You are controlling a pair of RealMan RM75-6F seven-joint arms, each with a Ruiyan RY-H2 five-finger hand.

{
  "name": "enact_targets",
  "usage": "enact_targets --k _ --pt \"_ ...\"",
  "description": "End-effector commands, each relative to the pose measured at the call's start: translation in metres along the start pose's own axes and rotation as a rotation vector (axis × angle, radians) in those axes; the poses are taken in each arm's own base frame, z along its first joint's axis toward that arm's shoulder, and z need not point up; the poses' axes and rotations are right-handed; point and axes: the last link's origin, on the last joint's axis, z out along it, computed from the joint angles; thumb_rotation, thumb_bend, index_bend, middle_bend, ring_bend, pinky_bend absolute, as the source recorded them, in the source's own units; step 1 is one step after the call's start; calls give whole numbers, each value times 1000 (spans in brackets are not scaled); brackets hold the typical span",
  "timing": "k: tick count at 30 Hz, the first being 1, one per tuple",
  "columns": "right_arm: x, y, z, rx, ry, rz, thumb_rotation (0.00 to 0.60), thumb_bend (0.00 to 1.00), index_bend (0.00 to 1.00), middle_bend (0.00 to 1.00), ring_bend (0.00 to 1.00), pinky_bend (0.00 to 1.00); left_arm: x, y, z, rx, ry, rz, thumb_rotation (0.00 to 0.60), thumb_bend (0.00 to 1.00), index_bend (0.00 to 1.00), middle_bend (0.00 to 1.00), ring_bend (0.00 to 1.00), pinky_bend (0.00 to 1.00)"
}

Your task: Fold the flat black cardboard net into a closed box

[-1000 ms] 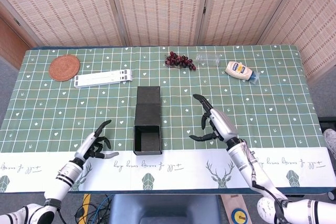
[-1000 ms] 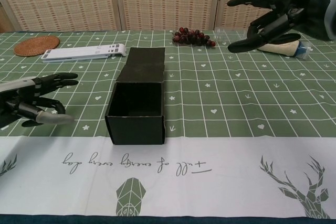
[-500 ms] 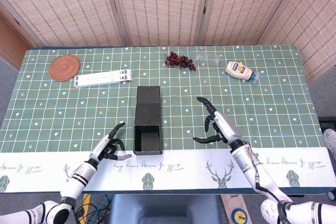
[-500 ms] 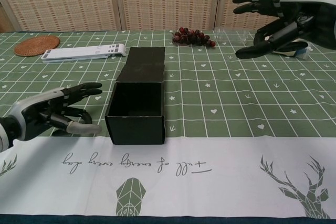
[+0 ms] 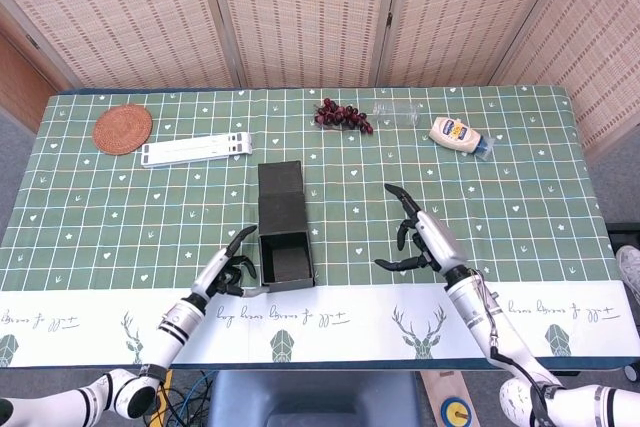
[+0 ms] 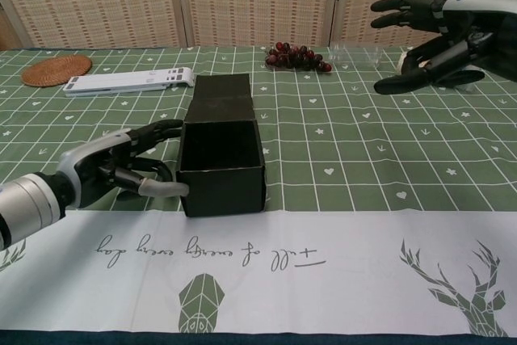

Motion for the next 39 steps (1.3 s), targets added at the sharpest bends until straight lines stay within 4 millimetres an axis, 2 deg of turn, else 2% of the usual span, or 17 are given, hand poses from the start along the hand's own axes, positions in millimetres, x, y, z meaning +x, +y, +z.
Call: enact_targets --k 1,4,8,17,24,30,34,39 --pt "-1 2 0 -7 -5 -1 600 0 0 33 639 1000 -2 -1 2 -2 5 -14 600 145 0 0 534 929" --pt "-3 5 0 -15 -11 -1 600 0 0 35 639 1000 -2 -4 3 -5 19 -26 600 145 2 0 555 929" --pt "-6 8 1 -26 -23 -3 600 0 0 36 639 1000 -4 -7 4 -9 42 -50 600 145 71 12 571 929" --pt "-10 12 2 -42 -28 1 600 0 0 43 639 1000 -9 -11 7 -12 55 -86 600 145 270 178 602 930" --pt "-12 17 4 -62 -30 2 600 10 0 51 639 1000 -6 -12 8 -17 49 -108 600 145 330 253 614 930" --pt "-16 24 11 -92 -39 3 600 102 0 74 639 1000 4 -9 5 -42 70 -122 600 145 365 300 627 930" --pt "-22 30 22 -127 -48 30 600 117 0 90 639 1000 17 -2 0 -68 84 -127 600 145 365 301 627 930" --pt "-37 30 45 -146 -67 61 600 90 0 100 639 1000 33 12 -11 -107 73 -125 600 145 364 301 627 930"
